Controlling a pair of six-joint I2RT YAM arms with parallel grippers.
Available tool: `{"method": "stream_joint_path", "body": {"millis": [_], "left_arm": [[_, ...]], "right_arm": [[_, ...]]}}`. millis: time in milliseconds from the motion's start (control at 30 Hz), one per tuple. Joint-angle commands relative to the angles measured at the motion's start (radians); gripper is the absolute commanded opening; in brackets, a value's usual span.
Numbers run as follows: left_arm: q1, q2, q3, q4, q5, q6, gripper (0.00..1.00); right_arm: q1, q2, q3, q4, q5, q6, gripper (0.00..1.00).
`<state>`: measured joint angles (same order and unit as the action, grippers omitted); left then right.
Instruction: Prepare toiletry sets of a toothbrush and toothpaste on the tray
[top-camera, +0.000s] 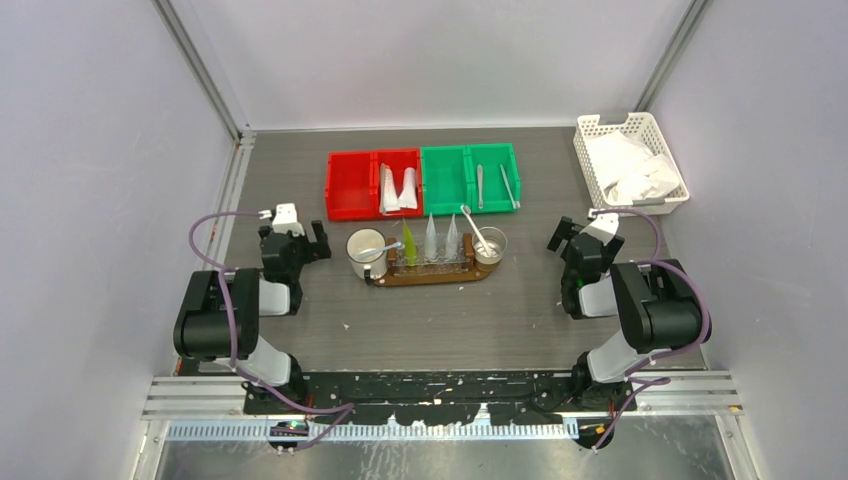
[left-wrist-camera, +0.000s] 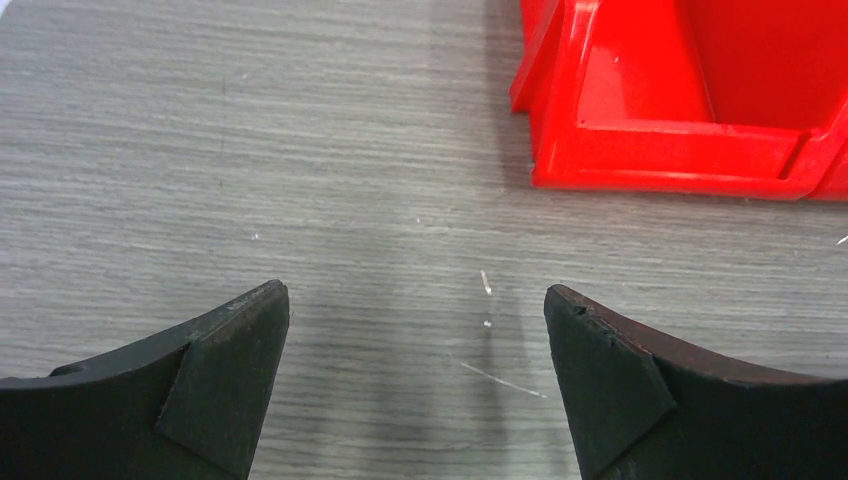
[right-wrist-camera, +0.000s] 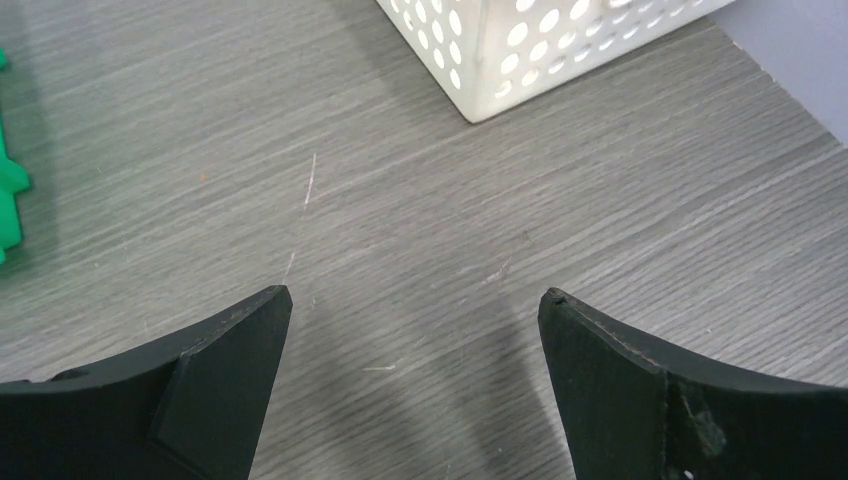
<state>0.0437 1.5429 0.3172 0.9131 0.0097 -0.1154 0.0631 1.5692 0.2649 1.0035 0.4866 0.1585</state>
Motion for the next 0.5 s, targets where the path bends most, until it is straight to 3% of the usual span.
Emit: {"method": "stream_joint_path", "body": {"millis": [0, 133, 333, 467], "left_arm": [[0.003, 0.004, 0.003, 0.111, 0.033, 0.028, 1.0], [0.002, 0.004, 0.034, 0.049, 0.071, 0.04, 1.0], [0.002, 0.001, 0.009, 0.098, 0.19, 0.088, 1.0], [0.002, 0.012, -0.028, 0.182, 0.135, 0.068, 1.0]], "right_arm": [[0.0, 0.004, 0.009, 0.131, -0.012, -0.022, 1.0], [0.0, -0.005, 0.038, 0.066, -0.08, -0.046, 0.99], [0.0, -0.005, 0.051, 0.038, -0.089, -0.047, 1.0], [0.0, -0.006, 0.053, 0.038, -0.08, -0.045, 1.0]]}}
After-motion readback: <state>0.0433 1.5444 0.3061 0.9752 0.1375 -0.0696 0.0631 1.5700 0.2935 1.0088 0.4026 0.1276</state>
